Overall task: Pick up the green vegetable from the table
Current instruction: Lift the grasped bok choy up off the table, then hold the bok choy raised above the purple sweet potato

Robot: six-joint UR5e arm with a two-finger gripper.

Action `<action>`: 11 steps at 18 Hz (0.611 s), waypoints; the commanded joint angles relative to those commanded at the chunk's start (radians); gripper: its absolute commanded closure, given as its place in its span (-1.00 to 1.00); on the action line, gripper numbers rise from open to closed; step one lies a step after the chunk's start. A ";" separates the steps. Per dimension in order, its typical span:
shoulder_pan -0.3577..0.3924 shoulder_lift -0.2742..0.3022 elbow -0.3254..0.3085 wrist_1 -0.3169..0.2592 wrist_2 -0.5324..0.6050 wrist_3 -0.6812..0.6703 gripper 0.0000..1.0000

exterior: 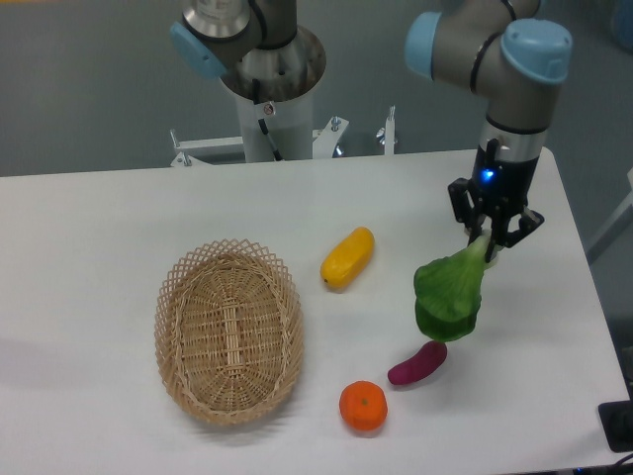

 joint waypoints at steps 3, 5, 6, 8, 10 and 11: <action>0.000 0.000 0.002 0.003 -0.005 -0.018 0.41; 0.000 0.000 0.002 0.006 -0.011 -0.037 0.41; -0.002 0.000 0.005 0.008 -0.011 -0.041 0.41; -0.002 0.000 0.009 0.008 -0.017 -0.043 0.41; 0.000 0.000 0.011 0.008 -0.018 -0.043 0.41; -0.002 0.000 0.014 0.008 -0.018 -0.043 0.41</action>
